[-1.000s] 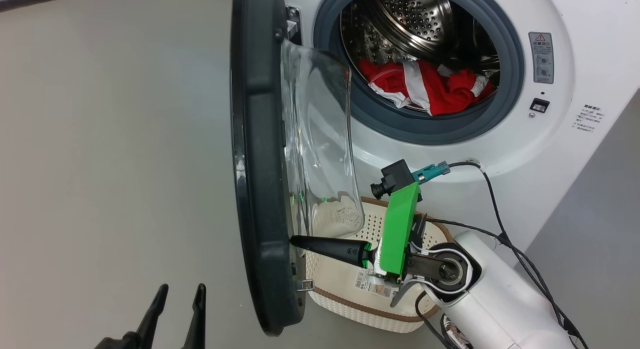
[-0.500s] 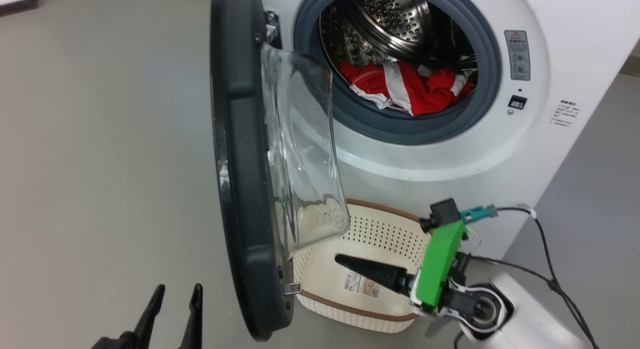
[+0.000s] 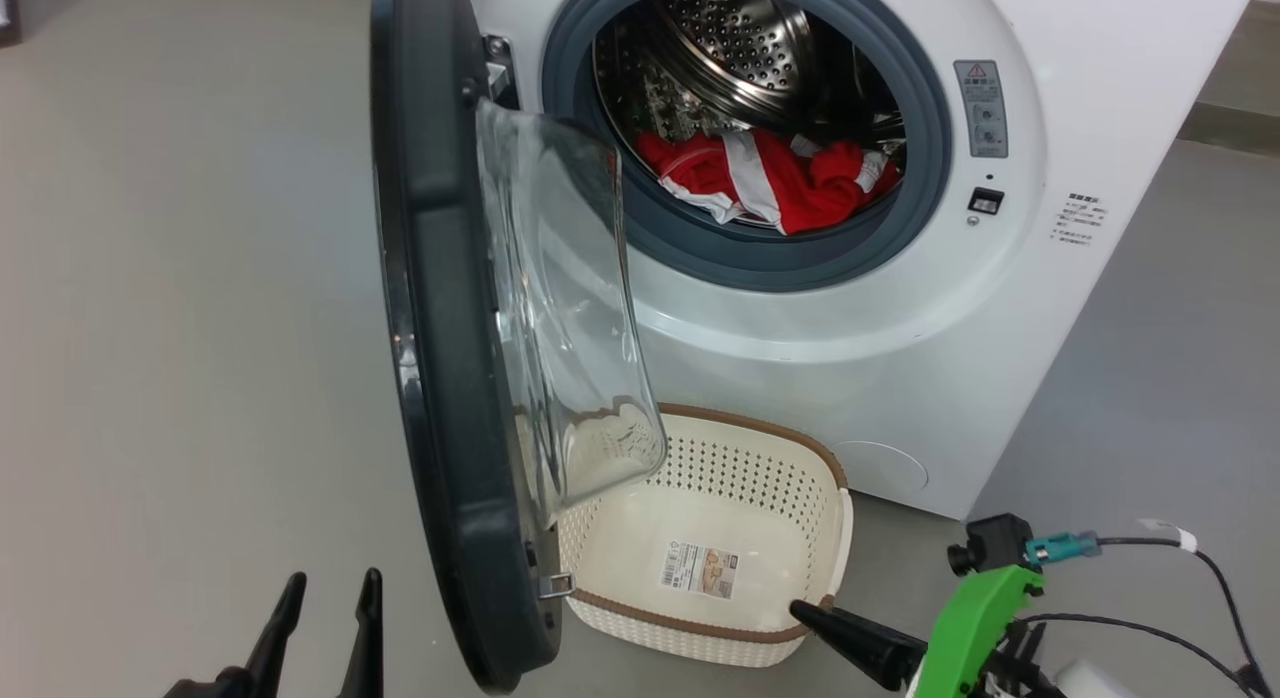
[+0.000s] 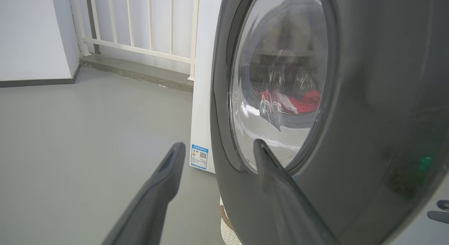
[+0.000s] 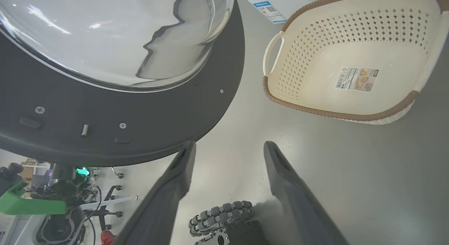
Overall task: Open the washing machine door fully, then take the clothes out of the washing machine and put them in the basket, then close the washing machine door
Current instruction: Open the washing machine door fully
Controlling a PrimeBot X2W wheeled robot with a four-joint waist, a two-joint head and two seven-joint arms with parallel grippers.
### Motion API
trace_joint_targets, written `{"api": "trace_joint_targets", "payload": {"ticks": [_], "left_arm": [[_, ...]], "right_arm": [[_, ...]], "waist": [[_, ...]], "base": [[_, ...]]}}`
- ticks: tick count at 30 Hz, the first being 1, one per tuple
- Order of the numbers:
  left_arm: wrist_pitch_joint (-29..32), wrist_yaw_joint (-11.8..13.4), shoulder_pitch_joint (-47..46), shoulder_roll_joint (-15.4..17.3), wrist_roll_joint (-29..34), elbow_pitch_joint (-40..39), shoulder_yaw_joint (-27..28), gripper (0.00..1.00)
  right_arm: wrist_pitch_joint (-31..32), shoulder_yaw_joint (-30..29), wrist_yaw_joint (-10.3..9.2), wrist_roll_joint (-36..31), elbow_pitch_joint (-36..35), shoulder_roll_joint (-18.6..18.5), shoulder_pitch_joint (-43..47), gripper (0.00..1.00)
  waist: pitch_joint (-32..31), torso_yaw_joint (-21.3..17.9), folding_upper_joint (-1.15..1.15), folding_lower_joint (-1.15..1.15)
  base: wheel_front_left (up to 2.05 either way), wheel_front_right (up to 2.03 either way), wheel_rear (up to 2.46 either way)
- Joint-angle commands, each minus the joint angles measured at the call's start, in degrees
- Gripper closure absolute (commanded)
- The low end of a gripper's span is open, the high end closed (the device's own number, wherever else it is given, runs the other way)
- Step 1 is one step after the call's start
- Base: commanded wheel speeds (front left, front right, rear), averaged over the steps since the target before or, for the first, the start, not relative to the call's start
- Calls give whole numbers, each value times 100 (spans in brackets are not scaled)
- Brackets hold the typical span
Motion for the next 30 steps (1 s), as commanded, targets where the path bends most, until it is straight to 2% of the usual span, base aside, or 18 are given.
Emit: {"api": "trace_joint_targets", "payload": {"ticks": [1,8,9,17,21,23,30], "left_arm": [[-55,-17,-83,63,0,-143,221,0],[-55,-17,-32,49,15,-137,286,0],[-55,-17,-32,49,15,-137,286,0],[-55,-17,-4,39,29,-90,299,0],[-55,-17,18,34,27,-76,300,0],[-55,-17,34,30,26,-73,304,0],[-55,-17,58,21,29,-81,346,0]], "right_arm": [[-204,129,10,-150,-91,-116,50,0],[-1496,373,10,-728,77,-379,0,0],[-1496,373,10,-728,77,-379,0,0],[-2871,903,10,-1458,349,-567,-89,0],[-3210,942,10,-1800,527,-563,-63,0],[-3244,745,10,-2023,546,-514,-36,0],[-3251,-678,10,-3482,-114,-141,508,0]], "waist": [[-2,-40,0,0],[-18,-126,0,0],[-18,-126,0,0],[-71,-170,0,0],[-99,-184,0,0],[-114,-199,0,0],[-113,-231,0,0]], "base": [[0,0,0],[0,0,0],[0,0,0],[0,0,0],[0,0,0],[0,0,0],[0,0,0]]}}
